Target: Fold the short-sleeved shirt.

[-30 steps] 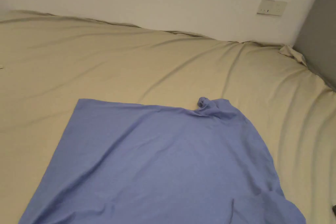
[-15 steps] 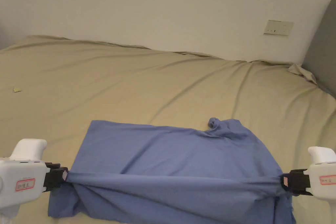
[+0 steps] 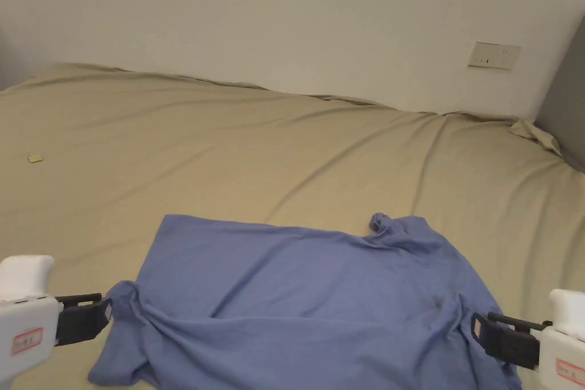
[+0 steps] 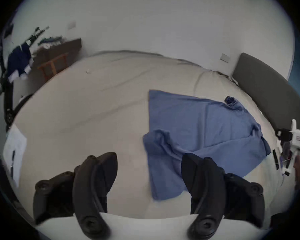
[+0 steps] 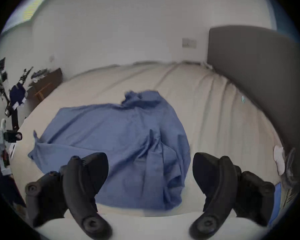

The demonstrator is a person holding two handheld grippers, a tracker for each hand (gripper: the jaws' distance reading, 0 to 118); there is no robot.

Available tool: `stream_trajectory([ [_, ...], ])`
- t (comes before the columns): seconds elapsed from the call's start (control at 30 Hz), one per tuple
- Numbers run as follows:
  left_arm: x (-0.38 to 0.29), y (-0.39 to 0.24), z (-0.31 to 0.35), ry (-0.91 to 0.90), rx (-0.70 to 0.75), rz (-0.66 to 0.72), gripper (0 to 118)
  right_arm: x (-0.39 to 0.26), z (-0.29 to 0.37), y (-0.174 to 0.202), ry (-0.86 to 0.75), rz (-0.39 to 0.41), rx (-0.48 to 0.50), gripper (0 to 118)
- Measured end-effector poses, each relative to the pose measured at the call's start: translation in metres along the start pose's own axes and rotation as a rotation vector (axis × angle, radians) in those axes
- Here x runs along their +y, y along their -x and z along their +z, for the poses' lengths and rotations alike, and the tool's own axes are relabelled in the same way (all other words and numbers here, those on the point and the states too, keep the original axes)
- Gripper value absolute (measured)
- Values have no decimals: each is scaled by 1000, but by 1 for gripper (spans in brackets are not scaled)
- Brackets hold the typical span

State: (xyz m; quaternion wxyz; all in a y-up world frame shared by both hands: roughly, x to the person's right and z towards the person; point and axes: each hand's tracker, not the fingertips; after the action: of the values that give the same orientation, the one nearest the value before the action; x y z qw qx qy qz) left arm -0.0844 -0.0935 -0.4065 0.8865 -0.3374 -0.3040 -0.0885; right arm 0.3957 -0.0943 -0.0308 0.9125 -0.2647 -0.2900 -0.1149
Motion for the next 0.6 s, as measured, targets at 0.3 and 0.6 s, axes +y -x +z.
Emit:
stream_trajectory([
  [0.3,-99,-30,63,-68,5,78,0,-89,94,38,-41,-100,18,4],
  [0.6,-70,-37,-18,-11,-9,28,91,-84,95,33,-21,-54,23,4],
])
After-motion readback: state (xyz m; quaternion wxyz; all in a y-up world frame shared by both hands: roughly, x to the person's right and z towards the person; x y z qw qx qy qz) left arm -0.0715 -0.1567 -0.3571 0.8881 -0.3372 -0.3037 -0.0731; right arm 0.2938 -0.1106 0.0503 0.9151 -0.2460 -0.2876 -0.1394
